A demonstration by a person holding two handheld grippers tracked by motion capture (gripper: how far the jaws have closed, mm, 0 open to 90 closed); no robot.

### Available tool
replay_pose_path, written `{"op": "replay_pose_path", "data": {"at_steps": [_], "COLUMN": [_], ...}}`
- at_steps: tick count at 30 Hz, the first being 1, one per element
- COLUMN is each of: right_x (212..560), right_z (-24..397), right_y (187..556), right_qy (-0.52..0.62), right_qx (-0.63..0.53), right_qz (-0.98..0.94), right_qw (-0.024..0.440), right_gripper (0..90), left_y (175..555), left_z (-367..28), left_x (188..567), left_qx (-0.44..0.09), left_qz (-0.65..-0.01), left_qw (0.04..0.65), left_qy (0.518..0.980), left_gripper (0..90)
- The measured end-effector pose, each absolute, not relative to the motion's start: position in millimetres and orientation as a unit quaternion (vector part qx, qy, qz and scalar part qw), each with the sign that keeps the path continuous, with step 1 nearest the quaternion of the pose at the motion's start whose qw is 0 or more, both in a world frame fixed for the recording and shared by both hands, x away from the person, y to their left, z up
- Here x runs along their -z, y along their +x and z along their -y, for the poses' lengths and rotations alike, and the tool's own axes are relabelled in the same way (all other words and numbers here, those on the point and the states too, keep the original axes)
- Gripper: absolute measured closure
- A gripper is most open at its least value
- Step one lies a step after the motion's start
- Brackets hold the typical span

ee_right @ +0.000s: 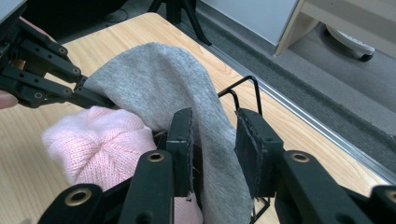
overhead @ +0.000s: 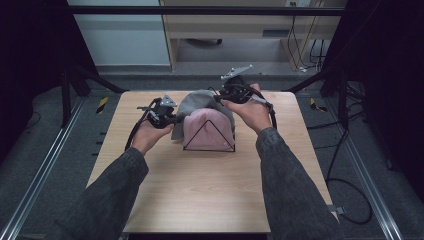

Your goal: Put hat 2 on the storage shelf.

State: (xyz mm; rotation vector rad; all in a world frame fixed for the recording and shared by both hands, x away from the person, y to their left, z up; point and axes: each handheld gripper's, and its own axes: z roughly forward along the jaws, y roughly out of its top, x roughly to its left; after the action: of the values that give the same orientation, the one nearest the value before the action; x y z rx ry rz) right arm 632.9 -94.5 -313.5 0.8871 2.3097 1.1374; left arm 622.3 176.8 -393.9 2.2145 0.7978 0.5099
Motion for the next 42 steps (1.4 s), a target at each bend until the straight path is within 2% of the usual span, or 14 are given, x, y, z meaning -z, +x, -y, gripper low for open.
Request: {"op": "replay_pose_path", "data": {"at_steps": [8,23,33,42], "right_x": [314.3,314.5,312.1,306.3], "right_z": [97.5,100.3,99.7,99.5], "right_y": [632.1,629.5,626.9,619.8], "right_qy": [0.322,0.326,0.327,0.330], "right_qx": [-0.409,-0.408,-0.407,-0.413], "right_qz": [-0.828,-0.827,-0.826,-0.821], "right_qw": [0.209,0.210,0.212,0.215], "right_gripper": [66.5,65.2,63.4,59.8], "left_y": [621.8,619.8,617.8,607.4], "left_z": [-178.2,-179.1,-184.1,-196.3], "left_x": [398.2,401.1,400.4,391.3], "left_qx": [-0.192,-0.194,-0.197,-0.205], "left_qz": [-0.312,-0.317,-0.330,-0.353], "left_qw": [0.360,0.356,0.352,0.350], "left_qy": [0.858,0.858,0.853,0.843], "left_gripper": [84.4,72.7,53.8,30.9]}}
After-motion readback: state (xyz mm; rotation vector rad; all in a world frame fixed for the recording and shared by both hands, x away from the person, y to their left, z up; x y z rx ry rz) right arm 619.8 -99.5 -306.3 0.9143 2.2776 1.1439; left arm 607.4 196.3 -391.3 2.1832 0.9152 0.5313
